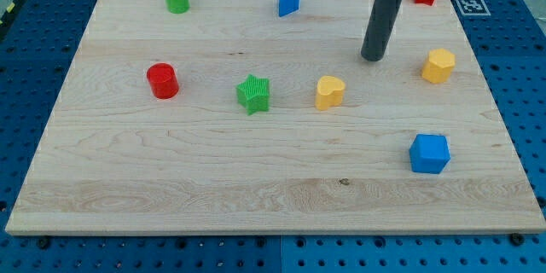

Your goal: Slide the heart towards the green star

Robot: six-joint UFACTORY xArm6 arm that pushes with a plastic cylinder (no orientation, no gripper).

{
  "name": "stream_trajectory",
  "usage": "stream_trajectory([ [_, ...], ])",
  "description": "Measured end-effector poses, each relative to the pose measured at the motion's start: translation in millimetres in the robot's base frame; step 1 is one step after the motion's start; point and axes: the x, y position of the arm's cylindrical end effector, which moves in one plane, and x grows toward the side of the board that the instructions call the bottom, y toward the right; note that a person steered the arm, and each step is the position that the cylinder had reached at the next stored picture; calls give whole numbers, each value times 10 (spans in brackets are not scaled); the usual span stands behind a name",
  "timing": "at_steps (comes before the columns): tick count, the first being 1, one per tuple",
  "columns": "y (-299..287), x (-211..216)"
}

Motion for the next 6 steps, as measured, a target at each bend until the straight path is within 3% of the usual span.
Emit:
stream_trajectory([
  [4,-227,469],
  [6,-316,472],
])
